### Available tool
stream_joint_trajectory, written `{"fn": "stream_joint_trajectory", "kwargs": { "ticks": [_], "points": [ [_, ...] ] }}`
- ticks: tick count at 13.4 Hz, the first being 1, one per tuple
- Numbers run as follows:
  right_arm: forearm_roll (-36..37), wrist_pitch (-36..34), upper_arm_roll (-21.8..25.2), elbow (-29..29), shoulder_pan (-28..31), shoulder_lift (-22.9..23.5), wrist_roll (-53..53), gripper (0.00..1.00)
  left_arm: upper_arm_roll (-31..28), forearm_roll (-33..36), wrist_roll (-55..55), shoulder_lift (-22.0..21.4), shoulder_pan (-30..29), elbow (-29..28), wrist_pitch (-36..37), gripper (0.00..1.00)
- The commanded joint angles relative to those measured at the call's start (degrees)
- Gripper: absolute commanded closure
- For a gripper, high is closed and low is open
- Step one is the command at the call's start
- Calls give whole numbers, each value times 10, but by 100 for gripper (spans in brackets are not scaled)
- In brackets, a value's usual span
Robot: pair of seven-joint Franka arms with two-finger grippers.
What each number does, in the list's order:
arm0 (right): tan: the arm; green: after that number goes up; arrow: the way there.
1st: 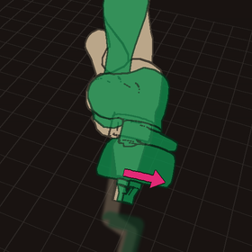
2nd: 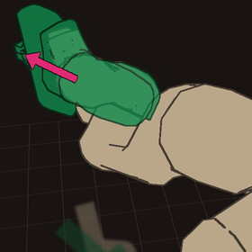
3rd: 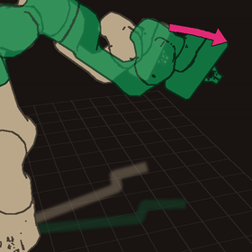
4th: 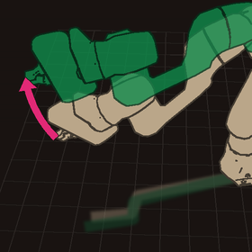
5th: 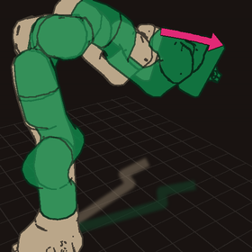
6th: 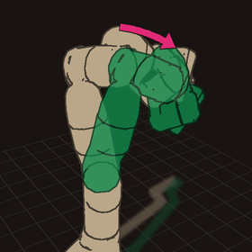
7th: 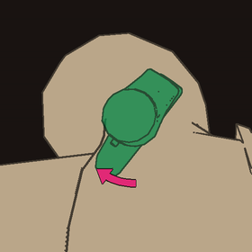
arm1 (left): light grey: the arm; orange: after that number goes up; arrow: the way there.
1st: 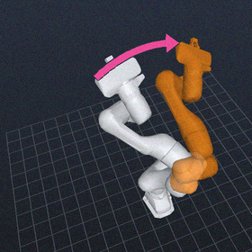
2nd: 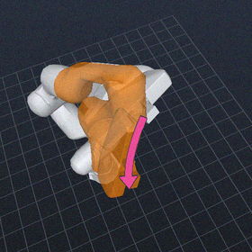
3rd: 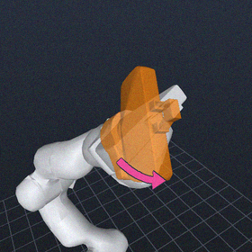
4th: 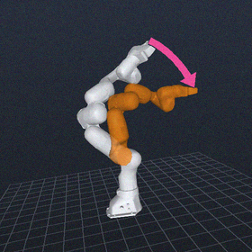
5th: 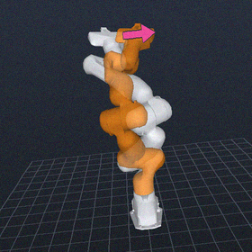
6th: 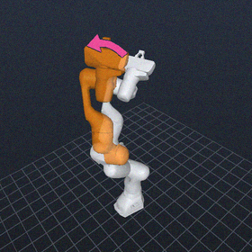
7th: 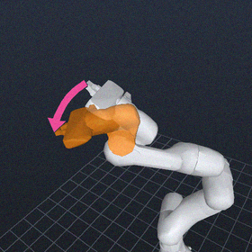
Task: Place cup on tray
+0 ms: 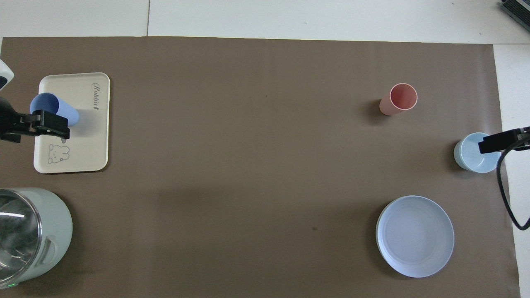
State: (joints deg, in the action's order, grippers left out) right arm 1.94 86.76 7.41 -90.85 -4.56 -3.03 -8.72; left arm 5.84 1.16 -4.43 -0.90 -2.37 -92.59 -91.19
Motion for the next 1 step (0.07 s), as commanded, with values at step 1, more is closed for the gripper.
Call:
{"fn": "stream_joint_trajectory", "kwargs": {
  "ticks": [1],
  "points": [
    [-7,11,1,-19,0,-15,6,0,-3,-4,5,-11,7,-5,-4,0]
  ]
}}
